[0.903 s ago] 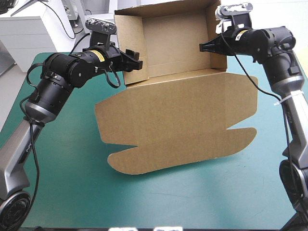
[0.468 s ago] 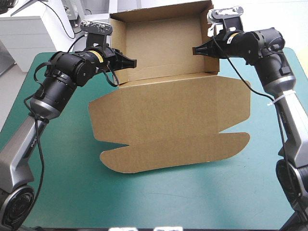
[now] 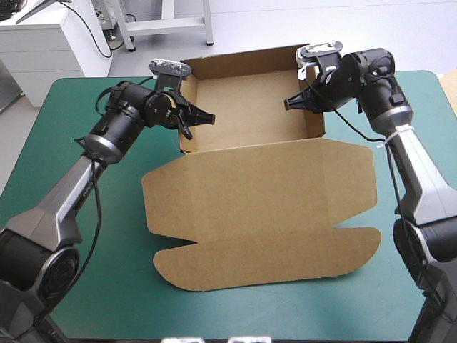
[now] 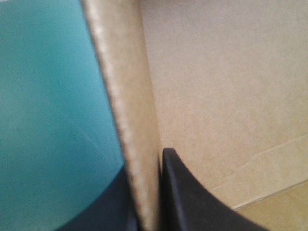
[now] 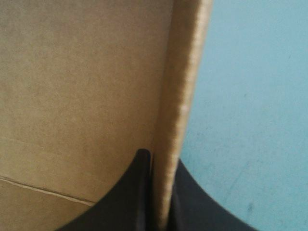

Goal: Fold the box

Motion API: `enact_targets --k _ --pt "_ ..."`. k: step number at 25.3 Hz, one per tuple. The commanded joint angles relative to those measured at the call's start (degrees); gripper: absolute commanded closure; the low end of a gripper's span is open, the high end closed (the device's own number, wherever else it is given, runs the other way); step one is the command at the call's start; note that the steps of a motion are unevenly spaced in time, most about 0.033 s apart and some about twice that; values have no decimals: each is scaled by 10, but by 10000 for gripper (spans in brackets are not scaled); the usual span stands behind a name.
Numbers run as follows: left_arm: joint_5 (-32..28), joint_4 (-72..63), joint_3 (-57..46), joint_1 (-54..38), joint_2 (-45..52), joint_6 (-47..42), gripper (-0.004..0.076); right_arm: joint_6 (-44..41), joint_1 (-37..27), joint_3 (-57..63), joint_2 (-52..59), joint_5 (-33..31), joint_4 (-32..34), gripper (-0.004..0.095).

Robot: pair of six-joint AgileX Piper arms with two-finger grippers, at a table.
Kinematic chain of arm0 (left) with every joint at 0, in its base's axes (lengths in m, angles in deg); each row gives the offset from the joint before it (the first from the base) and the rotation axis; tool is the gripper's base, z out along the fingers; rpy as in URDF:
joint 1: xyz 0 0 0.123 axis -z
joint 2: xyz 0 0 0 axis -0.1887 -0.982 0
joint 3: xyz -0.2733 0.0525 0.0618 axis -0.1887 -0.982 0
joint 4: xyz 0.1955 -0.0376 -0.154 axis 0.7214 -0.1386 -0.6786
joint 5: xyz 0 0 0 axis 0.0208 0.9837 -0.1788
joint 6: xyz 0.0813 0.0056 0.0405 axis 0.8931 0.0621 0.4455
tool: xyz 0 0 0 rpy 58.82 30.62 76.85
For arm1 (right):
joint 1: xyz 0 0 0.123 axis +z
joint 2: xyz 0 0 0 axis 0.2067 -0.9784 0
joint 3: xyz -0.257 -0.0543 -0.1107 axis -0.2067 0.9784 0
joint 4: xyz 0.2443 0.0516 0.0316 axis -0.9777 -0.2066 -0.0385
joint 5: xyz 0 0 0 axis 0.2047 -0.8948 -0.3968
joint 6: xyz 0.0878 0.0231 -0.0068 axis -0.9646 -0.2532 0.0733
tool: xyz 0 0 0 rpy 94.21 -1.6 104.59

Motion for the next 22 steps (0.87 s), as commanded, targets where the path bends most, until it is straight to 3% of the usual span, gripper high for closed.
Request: enact_targets --k 1,9,19,21,22 --pt "-7 -6 18 8 -13 54 729 42 3 -16 -12 -14 -31 923" --pt "49 -6 18 6 -86 91 729 39 2 -16 -94 -42 -48 924" --pt "43 -3 18 6 -112 116 725 40 2 -16 -127 -36 -48 924" --pt "44 -4 18 6 -113 123 677 48 2 -16 -127 -39 -45 923" --pt "47 -4 20 6 -111 124 584 48 2 -16 -127 -42 -45 910"
